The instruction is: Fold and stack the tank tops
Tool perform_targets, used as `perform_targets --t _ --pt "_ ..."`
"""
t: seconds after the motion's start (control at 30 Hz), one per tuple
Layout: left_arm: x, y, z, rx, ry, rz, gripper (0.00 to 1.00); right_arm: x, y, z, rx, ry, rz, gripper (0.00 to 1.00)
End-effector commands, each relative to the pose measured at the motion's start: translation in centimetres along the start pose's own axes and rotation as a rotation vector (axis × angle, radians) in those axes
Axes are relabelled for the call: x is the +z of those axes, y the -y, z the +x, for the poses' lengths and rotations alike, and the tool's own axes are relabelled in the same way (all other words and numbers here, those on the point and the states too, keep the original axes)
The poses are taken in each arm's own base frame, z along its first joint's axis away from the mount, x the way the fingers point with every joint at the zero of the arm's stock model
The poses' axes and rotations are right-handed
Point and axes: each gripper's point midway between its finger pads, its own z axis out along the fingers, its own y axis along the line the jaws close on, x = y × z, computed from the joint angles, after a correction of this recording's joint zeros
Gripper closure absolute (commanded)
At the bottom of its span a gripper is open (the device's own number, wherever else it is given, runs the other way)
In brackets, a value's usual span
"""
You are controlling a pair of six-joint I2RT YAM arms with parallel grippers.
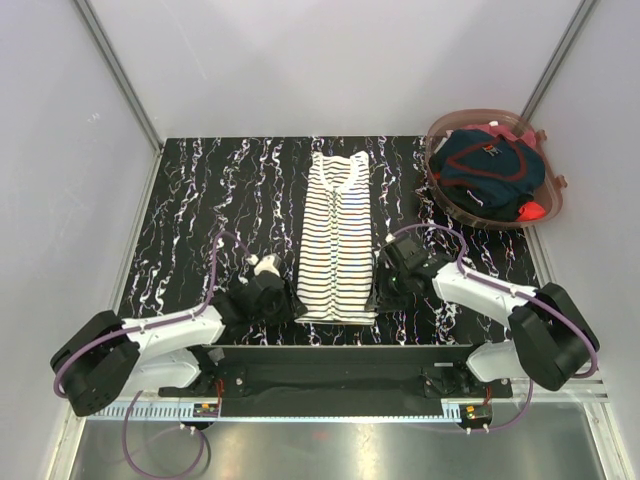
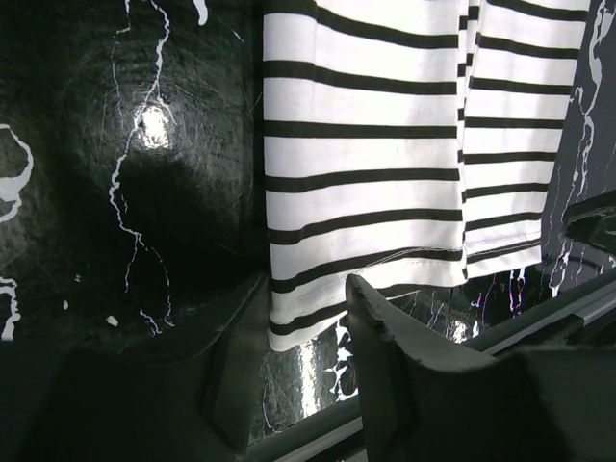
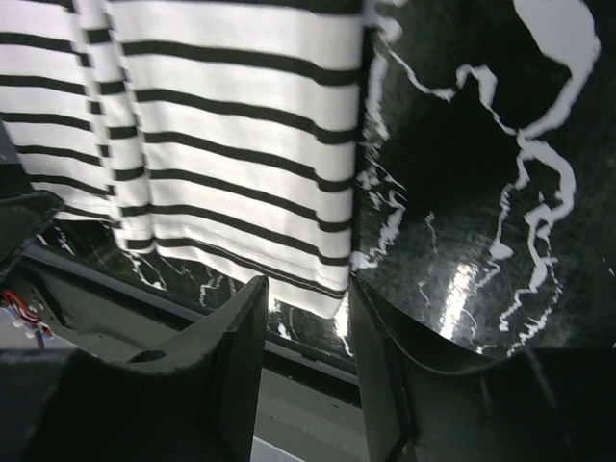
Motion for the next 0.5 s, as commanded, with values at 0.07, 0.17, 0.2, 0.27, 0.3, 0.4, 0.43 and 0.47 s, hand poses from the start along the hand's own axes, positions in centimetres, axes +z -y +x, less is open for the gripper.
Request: perform_targets --t 0.07,0.17,0.2,0.27,0.3,0.4,0.43,0.47 --pt "-0.7 -4.7 4.2 0.018 -0.141 -0.138 0.55 0.0 0.6 1.4 0.039 -0.021 0.005 0.56" --pt "-0.8 -5.3 4.7 0.017 -0.151 -0.148 0.56 0.4 0.8 1.9 0.044 -0.040 0.008 0.57" --pt "-0.8 -5.4 4.8 0.018 -0.155 -0.149 0.57 0.5 0.6 2.1 0.048 -0.050 -0.001 0.59" --pt "-0.8 -5.6 5.1 0.016 -0.164 -0.153 0.59 0.8 0.7 2.5 0.048 -0.063 0.000 0.59" --pt "-0.8 -5.6 5.2 0.017 -0.168 -0.150 0.60 0.8 0.7 2.7 0.048 -0.068 0.002 0.60" --pt "-0.7 -5.7 5.2 0.016 -0.165 -0.153 0.62 1.1 0.9 2.9 0.052 -0.065 0.003 0.59" --pt "-0.6 -5.7 5.2 0.021 -0.164 -0.154 0.62 1.2 1.0 2.9 0.054 -0.066 0.004 0.60" --pt "-0.5 -5.5 5.1 0.026 -0.165 -0.157 0.64 1.4 1.0 3.0 0.050 -0.071 0.008 0.61"
